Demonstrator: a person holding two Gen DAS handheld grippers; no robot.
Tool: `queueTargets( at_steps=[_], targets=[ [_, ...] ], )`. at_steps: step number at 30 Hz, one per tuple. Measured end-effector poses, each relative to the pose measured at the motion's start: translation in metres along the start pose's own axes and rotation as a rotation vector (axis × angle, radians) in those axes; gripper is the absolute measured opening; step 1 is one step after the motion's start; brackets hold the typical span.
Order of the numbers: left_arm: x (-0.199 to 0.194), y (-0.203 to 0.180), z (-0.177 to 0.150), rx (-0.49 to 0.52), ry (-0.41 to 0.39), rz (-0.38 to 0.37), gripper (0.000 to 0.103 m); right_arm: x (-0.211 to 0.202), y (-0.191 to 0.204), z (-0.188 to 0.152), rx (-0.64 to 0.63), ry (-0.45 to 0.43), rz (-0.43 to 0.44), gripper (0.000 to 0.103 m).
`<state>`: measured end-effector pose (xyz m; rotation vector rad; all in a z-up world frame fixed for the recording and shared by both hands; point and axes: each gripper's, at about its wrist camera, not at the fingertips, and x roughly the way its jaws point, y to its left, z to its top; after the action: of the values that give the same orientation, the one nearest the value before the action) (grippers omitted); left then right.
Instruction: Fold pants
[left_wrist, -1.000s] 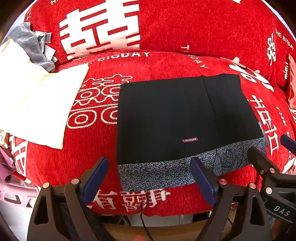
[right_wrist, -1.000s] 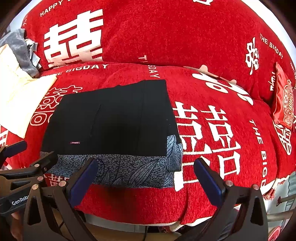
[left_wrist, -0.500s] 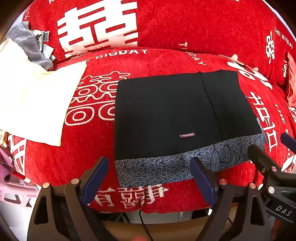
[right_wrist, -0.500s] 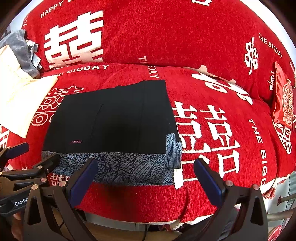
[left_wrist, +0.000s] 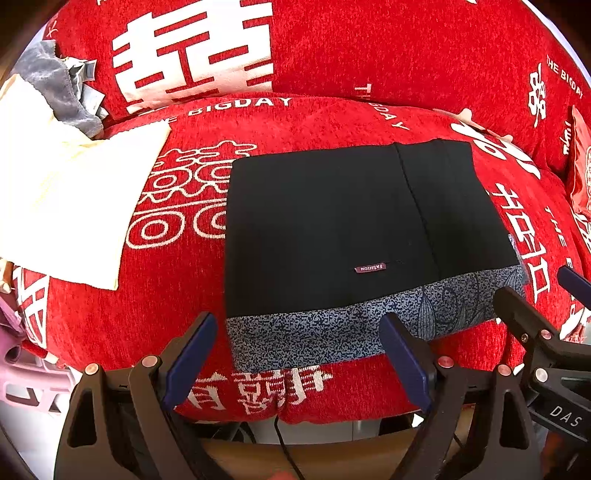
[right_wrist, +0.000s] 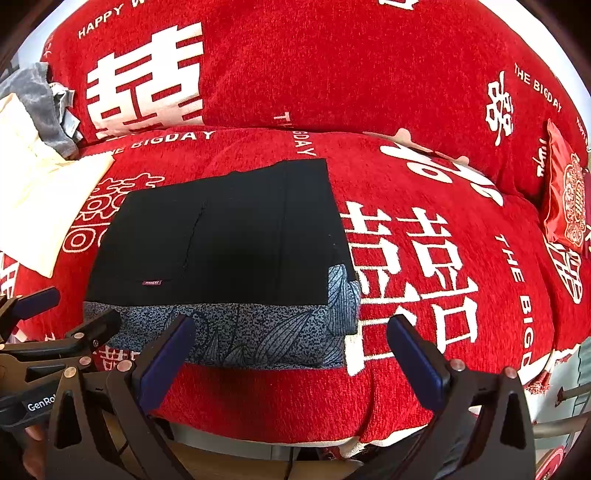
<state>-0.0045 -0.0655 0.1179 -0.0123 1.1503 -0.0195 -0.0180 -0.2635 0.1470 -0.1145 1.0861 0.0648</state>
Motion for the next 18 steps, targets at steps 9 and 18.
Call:
queueTargets(
  at_steps=[9,18],
  targets=[
    [-0.002,0.005,0.000,-0.027,-0.003,-0.025,0.090,0.000,-0.003,-0.001,0.003,0.001,-0.001,0.103],
    [0.006,0.011,-0.001,-0.037,0.029,-0.038,0.090,-0.001,0.001,-0.001,0.000,0.000,-0.005,0.103]
  ],
)
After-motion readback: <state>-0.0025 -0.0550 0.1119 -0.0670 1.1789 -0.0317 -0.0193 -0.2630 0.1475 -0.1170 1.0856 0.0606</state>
